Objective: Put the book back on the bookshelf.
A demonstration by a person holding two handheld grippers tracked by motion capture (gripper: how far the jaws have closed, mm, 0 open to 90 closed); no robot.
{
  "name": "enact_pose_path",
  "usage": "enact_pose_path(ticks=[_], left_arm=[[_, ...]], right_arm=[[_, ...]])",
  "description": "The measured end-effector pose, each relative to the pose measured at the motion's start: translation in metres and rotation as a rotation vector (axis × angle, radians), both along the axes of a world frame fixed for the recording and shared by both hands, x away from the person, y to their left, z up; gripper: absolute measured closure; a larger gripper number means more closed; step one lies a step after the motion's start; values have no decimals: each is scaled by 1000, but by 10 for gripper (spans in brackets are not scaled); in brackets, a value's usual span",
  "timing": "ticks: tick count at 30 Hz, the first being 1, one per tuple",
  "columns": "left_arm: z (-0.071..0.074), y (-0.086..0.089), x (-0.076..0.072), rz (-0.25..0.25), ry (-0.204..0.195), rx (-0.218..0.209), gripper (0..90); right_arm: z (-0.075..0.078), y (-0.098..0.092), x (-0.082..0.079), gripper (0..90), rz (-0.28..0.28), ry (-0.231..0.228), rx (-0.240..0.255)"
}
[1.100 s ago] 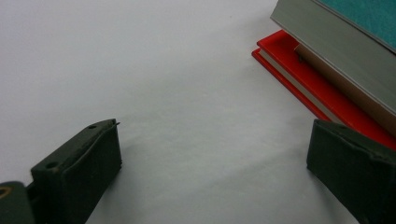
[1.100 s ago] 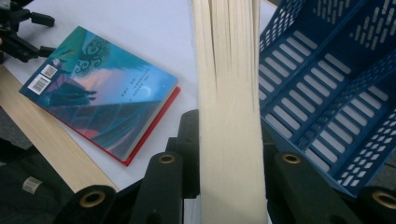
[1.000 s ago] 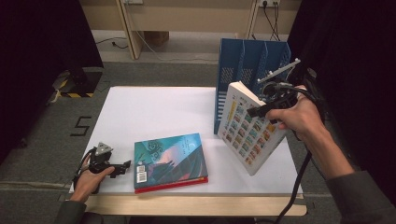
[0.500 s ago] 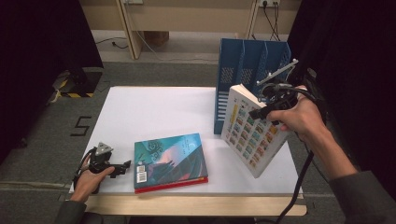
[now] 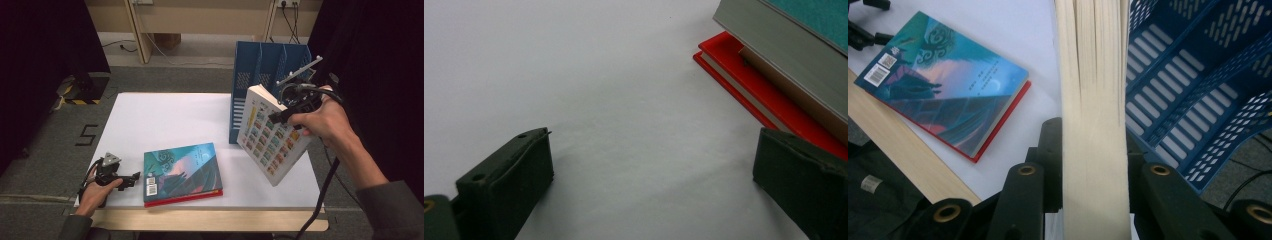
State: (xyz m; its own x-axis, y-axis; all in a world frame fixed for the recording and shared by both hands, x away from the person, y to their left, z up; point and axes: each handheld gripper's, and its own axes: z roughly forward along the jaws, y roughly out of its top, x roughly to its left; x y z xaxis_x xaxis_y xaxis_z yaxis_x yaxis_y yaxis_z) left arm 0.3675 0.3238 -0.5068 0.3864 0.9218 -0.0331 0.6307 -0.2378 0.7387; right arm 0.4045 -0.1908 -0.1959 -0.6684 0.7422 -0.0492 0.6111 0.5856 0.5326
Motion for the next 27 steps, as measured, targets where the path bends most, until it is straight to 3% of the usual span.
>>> enact_pose_path(ticks=[5, 12, 16, 27], left_arm=[[0, 0, 0, 0, 0, 0, 23], [0, 0, 0, -1, 0, 1, 22], [0, 0, 0, -1, -1, 1, 22], [0, 0, 0, -1, 1, 2, 20]], right_arm=[[8, 0, 1, 735, -7, -23, 9], [31, 5, 5, 735, -25, -58, -27], [45, 9, 17, 735, -53, -71, -40], [36, 12, 63, 735, -97, -89, 22]])
